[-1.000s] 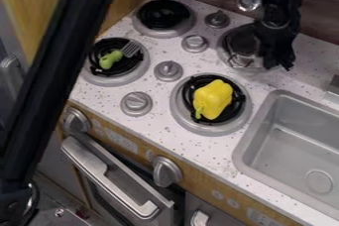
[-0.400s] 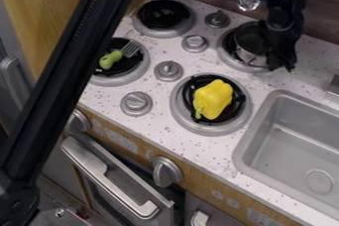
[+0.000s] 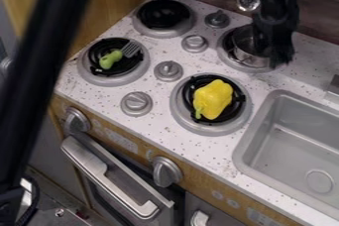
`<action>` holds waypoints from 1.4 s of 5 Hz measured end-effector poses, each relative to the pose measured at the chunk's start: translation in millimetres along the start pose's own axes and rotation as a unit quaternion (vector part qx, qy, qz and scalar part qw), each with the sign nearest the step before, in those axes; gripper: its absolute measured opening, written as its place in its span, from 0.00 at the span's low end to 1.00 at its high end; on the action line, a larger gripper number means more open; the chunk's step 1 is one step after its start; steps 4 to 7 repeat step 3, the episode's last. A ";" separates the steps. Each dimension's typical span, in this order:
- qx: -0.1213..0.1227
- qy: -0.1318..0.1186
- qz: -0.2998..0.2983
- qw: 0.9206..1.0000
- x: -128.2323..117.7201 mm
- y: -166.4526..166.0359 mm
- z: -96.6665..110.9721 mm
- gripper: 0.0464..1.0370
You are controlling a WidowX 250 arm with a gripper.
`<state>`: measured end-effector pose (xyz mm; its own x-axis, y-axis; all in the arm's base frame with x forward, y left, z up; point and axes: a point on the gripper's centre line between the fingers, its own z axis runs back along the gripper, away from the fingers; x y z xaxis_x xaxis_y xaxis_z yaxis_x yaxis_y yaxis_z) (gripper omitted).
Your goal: Move the silver pot to the upper right burner
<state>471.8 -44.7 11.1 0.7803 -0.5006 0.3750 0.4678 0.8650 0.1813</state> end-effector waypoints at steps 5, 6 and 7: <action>-0.074 0.175 0.145 0.971 -55.6 -21.8 71.4 0.96; -0.074 0.175 0.145 0.971 -55.6 -21.8 71.4 0.96; -0.074 0.175 0.145 0.971 -55.6 -21.8 71.4 0.96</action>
